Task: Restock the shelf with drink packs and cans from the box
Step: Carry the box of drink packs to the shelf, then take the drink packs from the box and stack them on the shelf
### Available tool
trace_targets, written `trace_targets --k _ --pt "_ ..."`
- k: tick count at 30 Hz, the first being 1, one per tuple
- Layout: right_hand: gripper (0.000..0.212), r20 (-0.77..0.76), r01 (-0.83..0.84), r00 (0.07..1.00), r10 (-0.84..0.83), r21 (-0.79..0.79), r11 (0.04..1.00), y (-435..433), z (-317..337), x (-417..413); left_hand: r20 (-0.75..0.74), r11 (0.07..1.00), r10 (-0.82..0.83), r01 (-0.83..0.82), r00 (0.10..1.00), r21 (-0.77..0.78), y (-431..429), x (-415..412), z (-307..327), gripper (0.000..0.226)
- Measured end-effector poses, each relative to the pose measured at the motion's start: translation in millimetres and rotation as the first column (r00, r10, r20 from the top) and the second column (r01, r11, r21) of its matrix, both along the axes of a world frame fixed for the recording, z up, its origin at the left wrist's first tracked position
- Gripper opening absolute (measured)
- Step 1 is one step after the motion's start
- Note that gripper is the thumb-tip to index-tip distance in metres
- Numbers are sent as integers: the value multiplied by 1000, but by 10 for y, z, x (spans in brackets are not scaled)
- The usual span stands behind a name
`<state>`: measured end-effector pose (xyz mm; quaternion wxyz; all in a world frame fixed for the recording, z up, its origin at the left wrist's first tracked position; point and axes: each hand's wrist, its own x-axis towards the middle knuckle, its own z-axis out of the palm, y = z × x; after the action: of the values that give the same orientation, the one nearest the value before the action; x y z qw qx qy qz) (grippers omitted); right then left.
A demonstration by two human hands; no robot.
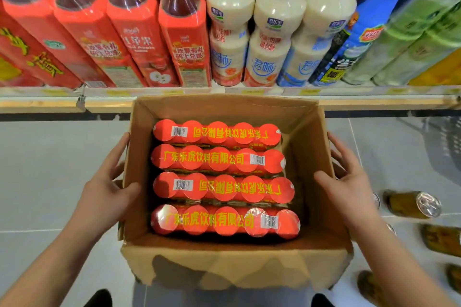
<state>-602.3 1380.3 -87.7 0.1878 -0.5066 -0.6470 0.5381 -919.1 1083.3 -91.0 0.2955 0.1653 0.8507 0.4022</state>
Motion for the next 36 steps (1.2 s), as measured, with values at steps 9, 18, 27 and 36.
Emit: trace_targets --k 9,18,27,36 --pt "85 -6 -16 1000 16 13 1000 -7 21 35 -20 1000 1 -2 1000 -12 -4 41 103 90" --pt "83 -50 -34 998 40 120 992 -2 24 56 -90 1000 -25 26 996 7 -55 61 197 83" --pt "78 -128 -113 979 159 313 943 -47 214 -167 -367 986 -140 163 920 32 154 71 421 76" --pt "82 -9 -311 947 321 229 923 -346 137 -295 -355 931 -323 361 877 44 263 299 347 71"
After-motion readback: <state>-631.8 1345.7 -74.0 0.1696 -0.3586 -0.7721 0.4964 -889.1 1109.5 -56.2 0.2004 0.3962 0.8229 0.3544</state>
